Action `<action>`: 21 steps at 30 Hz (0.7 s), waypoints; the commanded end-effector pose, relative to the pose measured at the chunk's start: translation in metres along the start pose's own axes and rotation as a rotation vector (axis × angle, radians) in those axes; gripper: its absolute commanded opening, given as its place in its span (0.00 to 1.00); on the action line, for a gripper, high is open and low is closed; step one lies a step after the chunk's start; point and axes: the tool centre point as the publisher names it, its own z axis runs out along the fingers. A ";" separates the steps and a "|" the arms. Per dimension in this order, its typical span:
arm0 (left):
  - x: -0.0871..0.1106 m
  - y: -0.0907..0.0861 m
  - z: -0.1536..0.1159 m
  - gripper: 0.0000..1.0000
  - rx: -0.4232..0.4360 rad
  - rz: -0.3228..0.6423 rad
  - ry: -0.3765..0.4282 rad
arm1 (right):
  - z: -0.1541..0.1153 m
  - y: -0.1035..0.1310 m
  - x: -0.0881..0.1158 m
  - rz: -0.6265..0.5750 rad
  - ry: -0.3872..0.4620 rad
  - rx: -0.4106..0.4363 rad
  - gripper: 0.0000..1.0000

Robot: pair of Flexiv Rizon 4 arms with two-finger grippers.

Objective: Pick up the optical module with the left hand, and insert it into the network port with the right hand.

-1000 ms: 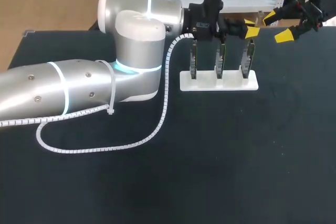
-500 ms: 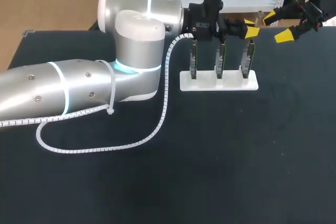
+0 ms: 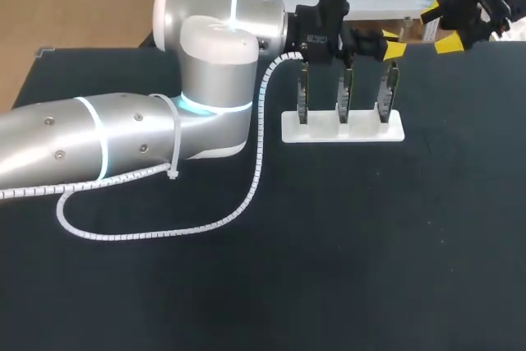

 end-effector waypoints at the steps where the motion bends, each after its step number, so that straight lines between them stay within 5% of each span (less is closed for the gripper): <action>1: -0.001 0.002 0.001 0.00 0.004 -0.002 0.004 | 0.001 -0.001 -0.009 -0.016 -0.001 -0.006 1.00; 8: -0.001 0.002 0.001 0.00 0.004 -0.002 0.004 | 0.004 -0.004 -0.021 -0.027 0.000 0.013 1.00; 21: -0.001 0.002 0.001 0.00 0.004 -0.002 0.004 | 0.017 0.004 -0.035 -0.029 -0.033 -0.074 1.00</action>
